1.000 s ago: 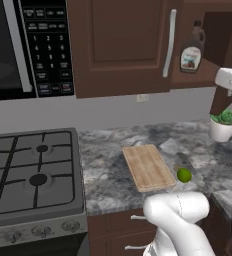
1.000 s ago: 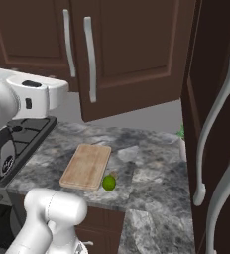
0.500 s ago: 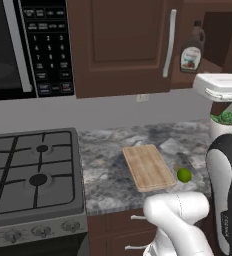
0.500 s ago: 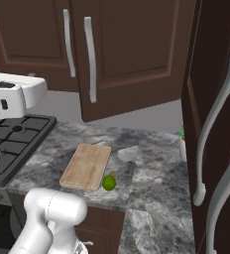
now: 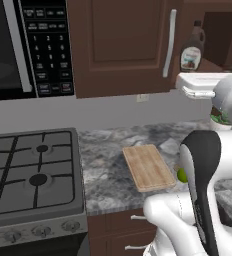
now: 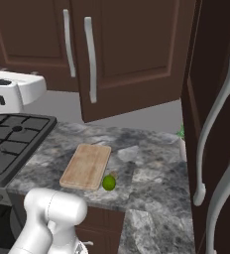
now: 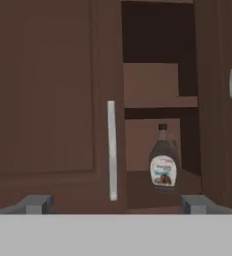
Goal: Open the cabinet. Place the bowl and condiment on the counter. Then place the lime and garlic on the cutting board.
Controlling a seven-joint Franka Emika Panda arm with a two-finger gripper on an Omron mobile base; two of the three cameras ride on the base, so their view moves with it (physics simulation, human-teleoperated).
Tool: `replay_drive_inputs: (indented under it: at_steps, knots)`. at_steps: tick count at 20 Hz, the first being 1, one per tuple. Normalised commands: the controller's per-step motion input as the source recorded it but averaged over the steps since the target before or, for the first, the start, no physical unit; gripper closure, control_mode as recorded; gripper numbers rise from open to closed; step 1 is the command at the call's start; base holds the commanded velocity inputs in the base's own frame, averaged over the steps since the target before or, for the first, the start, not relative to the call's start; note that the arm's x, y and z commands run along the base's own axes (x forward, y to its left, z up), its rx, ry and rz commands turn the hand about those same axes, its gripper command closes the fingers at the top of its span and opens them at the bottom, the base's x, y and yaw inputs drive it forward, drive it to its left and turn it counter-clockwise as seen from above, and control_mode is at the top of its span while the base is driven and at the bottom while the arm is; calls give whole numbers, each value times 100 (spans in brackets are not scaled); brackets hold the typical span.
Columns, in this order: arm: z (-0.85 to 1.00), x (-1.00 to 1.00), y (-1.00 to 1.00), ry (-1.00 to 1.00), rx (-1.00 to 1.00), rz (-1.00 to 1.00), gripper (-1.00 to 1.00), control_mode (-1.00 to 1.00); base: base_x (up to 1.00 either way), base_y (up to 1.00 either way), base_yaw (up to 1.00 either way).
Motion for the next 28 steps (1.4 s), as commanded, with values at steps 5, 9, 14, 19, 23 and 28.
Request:
replay_drive_inputs:
  at_steps: [5,9,14,19,23,28]
  knots:
    - [0,32,0,4,0,-9,-100,-100,0,0,0]
    - [0,31,-2,2,0,-4,-100,-100,0,0,0]
    - [0,35,0,2,0,-2,-100,-100,0,0,0]
    - [0,33,0,2,0,0,-100,-100,0,0,0]
    - [0,28,-8,3,2,0,-100,-100,0,0,0]
    - [0,22,-14,1,2,6,-100,-100,0,0,0]
